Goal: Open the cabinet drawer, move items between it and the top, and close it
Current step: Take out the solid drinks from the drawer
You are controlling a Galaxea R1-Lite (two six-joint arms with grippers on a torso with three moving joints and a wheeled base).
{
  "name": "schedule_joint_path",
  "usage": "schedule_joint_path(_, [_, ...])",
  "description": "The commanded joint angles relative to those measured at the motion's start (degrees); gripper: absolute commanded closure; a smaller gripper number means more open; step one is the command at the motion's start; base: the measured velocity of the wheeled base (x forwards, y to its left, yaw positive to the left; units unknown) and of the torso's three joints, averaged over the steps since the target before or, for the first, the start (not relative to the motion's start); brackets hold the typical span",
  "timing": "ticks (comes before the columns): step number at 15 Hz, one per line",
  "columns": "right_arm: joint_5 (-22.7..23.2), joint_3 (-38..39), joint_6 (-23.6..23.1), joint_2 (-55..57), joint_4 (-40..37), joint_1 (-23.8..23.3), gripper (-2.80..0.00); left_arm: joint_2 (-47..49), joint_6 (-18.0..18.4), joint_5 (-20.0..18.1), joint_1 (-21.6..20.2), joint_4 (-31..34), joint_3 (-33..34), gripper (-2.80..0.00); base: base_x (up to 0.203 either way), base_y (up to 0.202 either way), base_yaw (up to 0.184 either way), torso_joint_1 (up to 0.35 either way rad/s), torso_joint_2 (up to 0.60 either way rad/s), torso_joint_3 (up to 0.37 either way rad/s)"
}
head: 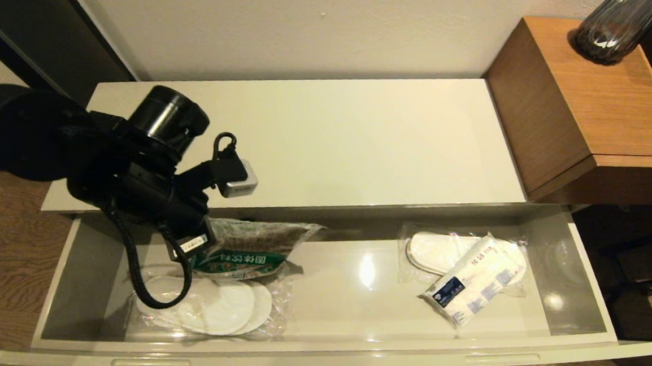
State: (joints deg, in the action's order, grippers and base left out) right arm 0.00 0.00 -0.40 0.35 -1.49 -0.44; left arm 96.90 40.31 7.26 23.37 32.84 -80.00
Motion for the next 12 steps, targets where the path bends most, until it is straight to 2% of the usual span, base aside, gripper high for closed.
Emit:
schedule_joint_path(1, [0.0, 0.0, 0.0, 0.0, 0.0, 0.0, 0.00, -1.7, -0.9, 0.1, 0.0, 3.4, -4.8, 0.00, 0.000, 0.000, 0.000, 0.000, 0.00, 0.000])
schedule_joint_path(7, [0.0, 0.1, 0.0, 0.0, 0.0, 0.0, 0.00, -3.2, -9.3, 0.1, 1.7, 25.0, -29.1, 0.00, 0.000, 0.000, 0.000, 0.000, 0.00, 0.000])
schedule_joint_path(8, [0.0, 0.0, 0.0, 0.0, 0.0, 0.0, 0.00, -4.2, -10.4, 0.2, 2.1, 26.5, -31.3, 0.00, 0.000, 0.000, 0.000, 0.000, 0.00, 0.000])
schedule_joint_path(10, [0.0, 0.0, 0.0, 0.0, 0.0, 0.0, 0.00, -7.1, -11.4, 0.7, 2.5, 26.4, -31.3, 0.00, 0.000, 0.000, 0.000, 0.000, 0.00, 0.000])
schedule_joint_path(12, [0.0, 0.0, 0.0, 0.0, 0.0, 0.0, 0.00, -6.8, -11.7, 3.2, 2.3, 19.4, -31.3, 0.00, 0.000, 0.000, 0.000, 0.000, 0.00, 0.000])
